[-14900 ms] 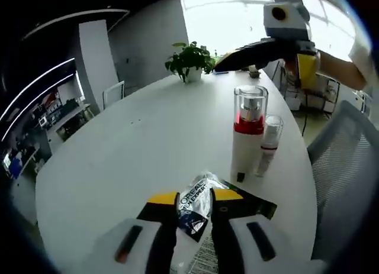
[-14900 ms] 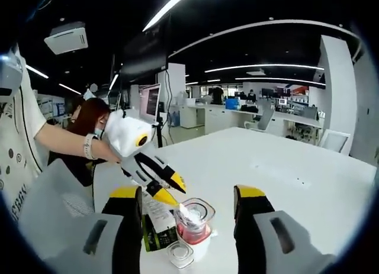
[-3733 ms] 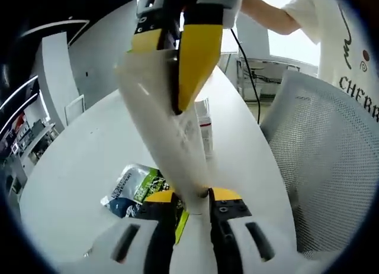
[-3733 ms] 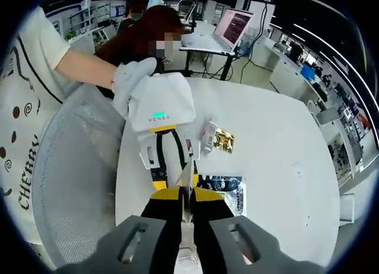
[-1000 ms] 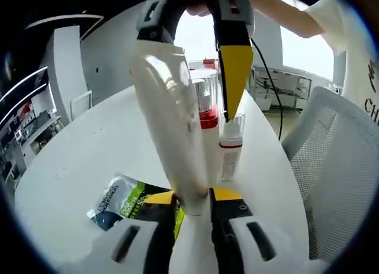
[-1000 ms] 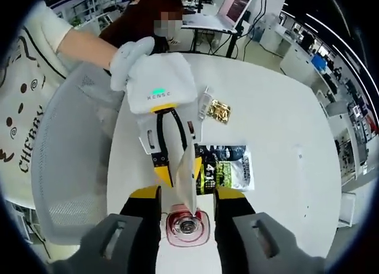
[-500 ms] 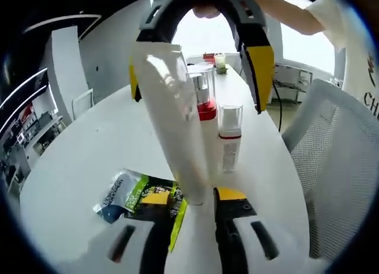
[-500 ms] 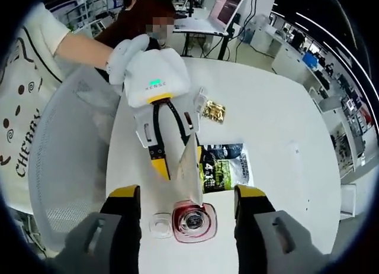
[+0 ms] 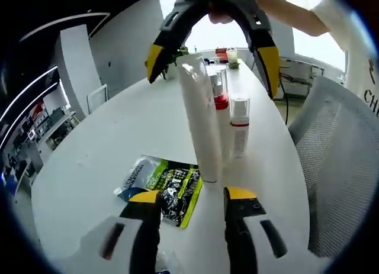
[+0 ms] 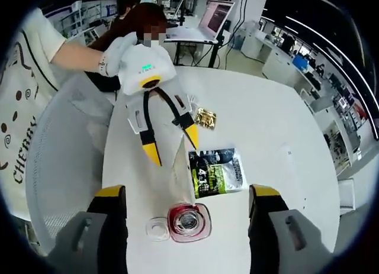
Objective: Arrange the skincare products in the storage area until every visible bottle or jar stands upright without overlapping.
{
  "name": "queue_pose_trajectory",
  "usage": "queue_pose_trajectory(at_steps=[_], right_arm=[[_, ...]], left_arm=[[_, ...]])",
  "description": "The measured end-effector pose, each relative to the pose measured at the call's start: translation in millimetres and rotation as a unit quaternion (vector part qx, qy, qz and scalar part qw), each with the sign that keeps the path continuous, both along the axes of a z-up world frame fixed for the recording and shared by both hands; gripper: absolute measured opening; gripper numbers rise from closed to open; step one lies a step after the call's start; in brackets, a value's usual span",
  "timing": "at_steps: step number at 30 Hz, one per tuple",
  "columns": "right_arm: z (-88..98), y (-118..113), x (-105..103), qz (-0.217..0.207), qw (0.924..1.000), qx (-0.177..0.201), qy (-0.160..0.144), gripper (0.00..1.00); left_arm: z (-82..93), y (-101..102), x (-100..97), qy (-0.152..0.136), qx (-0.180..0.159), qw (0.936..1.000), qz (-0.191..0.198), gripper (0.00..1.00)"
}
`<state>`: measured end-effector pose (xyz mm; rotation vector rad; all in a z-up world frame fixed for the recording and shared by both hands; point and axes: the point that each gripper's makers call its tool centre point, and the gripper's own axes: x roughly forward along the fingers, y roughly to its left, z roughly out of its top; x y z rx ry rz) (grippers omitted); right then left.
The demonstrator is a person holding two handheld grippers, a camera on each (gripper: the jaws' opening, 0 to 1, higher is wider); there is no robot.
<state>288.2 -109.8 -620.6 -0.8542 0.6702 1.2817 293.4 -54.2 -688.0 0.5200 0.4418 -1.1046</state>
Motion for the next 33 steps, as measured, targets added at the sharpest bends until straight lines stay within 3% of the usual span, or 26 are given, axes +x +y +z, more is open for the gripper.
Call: queue_pose_trajectory(at_steps=[11, 22, 33], right_arm=[[2.3, 1, -2, -0.007, 0.9998, 0.013, -0.011, 0.99], [5.3, -1, -7, -0.007, 0.9993, 0.028, -0.024, 1.00], [5.9, -2, -12, -0.018, 0.9985, 0.045, -0.026, 1.00]], left_arm=[[0.9, 15, -6.9, 0.003, 0.019, 0.9998, 0.009, 0.41], [10.5, 37, -10.7, 0.001, 0.051, 0.9986, 0.016, 0.52], [21.8, 51, -16.7, -0.003, 0.067, 0.9974, 0.026, 0.72]])
